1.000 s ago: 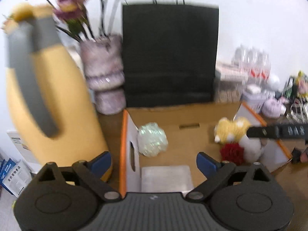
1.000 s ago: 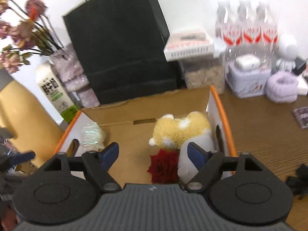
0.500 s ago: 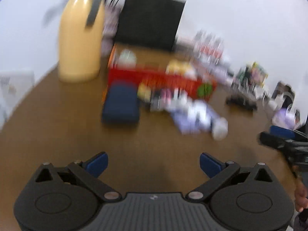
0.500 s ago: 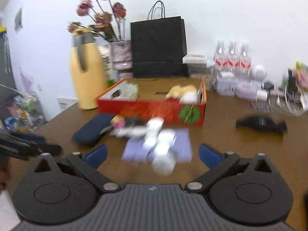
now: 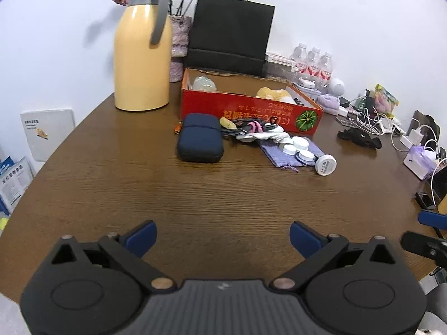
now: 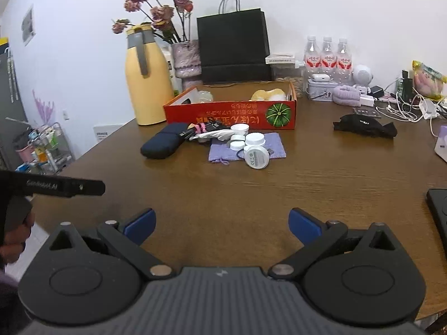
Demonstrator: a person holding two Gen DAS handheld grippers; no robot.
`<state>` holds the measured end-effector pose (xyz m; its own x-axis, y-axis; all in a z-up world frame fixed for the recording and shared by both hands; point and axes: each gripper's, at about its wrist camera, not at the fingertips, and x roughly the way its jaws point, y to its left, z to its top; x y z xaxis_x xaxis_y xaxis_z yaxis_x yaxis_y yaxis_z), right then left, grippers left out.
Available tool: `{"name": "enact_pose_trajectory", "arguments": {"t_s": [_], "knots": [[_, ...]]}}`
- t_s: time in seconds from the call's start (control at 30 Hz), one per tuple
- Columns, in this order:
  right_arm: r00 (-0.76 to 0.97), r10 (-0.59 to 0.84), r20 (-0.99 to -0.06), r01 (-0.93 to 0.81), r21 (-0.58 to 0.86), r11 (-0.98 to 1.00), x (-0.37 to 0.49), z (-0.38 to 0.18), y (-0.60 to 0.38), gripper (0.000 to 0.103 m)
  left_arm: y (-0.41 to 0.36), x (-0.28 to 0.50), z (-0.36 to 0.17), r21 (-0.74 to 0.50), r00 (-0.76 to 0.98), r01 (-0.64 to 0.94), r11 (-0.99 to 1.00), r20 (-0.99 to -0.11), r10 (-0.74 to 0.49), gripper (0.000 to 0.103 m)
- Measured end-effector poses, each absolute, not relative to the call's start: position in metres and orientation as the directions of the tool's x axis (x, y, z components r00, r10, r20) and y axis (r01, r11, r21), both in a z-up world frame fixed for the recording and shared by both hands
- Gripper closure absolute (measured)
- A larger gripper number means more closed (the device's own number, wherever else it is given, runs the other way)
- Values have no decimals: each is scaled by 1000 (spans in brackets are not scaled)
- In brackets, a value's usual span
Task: Organize objects
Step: 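Withdraw both tools and move toward the navy case and cables, then grasp the navy zip case with left tool while right tool grasps the braided cable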
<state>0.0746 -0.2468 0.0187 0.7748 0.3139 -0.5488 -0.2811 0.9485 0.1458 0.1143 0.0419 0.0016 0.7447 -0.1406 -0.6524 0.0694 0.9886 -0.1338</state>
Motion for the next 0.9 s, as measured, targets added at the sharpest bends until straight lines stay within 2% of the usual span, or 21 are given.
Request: {"name": "enact_pose_trajectory", "arguments": {"t_s": [0.23, 0.37, 0.47, 0.53, 0.67, 0.73, 0.77, 0.8, 0.83, 0.9], "knots": [[785, 258, -563, -262, 76, 962, 118, 10, -230, 0, 47, 172, -13, -84, 740, 81, 993, -662, -116, 1], [807, 273, -524, -289, 54, 956, 164, 18, -214, 7, 46, 234, -23, -32, 751, 103, 994, -653, -99, 2], [820, 279, -500, -308, 24, 951, 208, 26, -196, 19, 46, 280, -30, -24, 742, 119, 993, -663, -105, 4], [824, 305, -478, -333, 27, 942, 237, 30, -186, 21, 45, 303, -35, -24, 732, 141, 990, -671, -120, 7], [786, 355, -506, -367, 81, 927, 299, 23, -164, 23, 41, 328, -44, -7, 730, 153, 988, -673, -118, 8], [761, 348, -548, -352, 101, 930, 330, 8, -152, 33, 40, 338, -51, -6, 718, 145, 989, -687, -110, 10], [753, 333, -567, -335, 105, 936, 342, 0, -147, 47, 40, 340, -54, -11, 715, 136, 991, -691, -106, 17], [744, 318, -587, -315, 112, 943, 352, -9, -143, 67, 40, 339, -55, 4, 737, 121, 993, -671, -87, 24], [732, 334, -594, -315, 139, 939, 357, -17, -141, 73, 41, 338, -55, 18, 746, 103, 994, -663, -66, 33], [738, 339, -583, -313, 148, 938, 353, -22, -141, 73, 43, 332, -52, -6, 753, 120, 993, -651, -95, 37]]}}
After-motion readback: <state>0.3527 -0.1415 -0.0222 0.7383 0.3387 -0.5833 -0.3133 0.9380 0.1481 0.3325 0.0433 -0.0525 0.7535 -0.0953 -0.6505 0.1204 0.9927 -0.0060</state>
